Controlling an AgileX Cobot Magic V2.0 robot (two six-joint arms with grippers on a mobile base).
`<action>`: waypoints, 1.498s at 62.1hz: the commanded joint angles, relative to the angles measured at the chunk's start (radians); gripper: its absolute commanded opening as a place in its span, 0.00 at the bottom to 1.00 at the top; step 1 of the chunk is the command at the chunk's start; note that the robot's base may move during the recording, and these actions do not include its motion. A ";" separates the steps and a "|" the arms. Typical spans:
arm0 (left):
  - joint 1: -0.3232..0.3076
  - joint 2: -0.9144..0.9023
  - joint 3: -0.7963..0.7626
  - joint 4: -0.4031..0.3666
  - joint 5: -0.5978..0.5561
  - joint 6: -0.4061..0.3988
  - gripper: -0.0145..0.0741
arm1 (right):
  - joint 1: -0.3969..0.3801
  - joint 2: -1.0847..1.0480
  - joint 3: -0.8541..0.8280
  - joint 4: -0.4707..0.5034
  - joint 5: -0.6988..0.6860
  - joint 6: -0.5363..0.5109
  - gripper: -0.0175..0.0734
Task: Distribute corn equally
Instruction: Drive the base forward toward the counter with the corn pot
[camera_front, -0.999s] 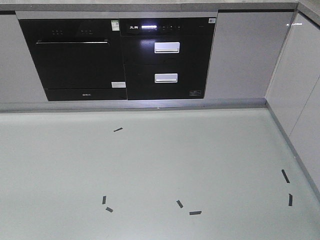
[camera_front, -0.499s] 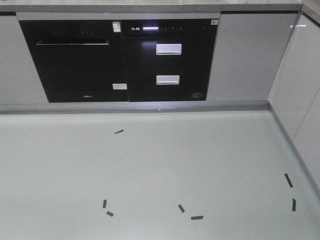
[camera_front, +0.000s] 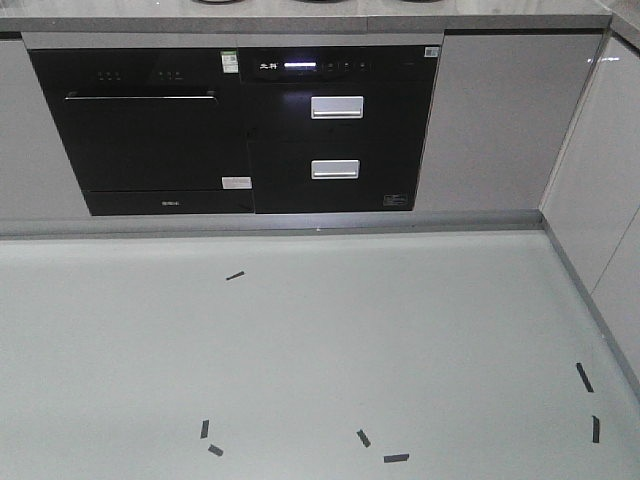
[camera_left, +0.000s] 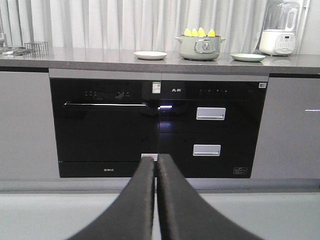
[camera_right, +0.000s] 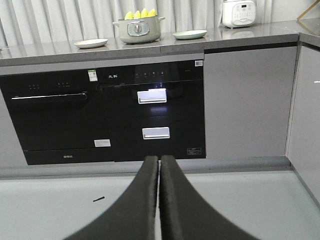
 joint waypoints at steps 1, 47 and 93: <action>0.000 -0.014 -0.023 -0.010 -0.069 -0.001 0.16 | -0.008 -0.005 0.019 -0.005 -0.074 -0.005 0.19; 0.000 -0.014 -0.023 -0.010 -0.069 -0.001 0.16 | -0.008 -0.005 0.019 -0.005 -0.074 -0.005 0.19; 0.000 -0.014 -0.023 -0.010 -0.069 -0.001 0.16 | -0.008 -0.005 0.019 -0.005 -0.074 -0.005 0.19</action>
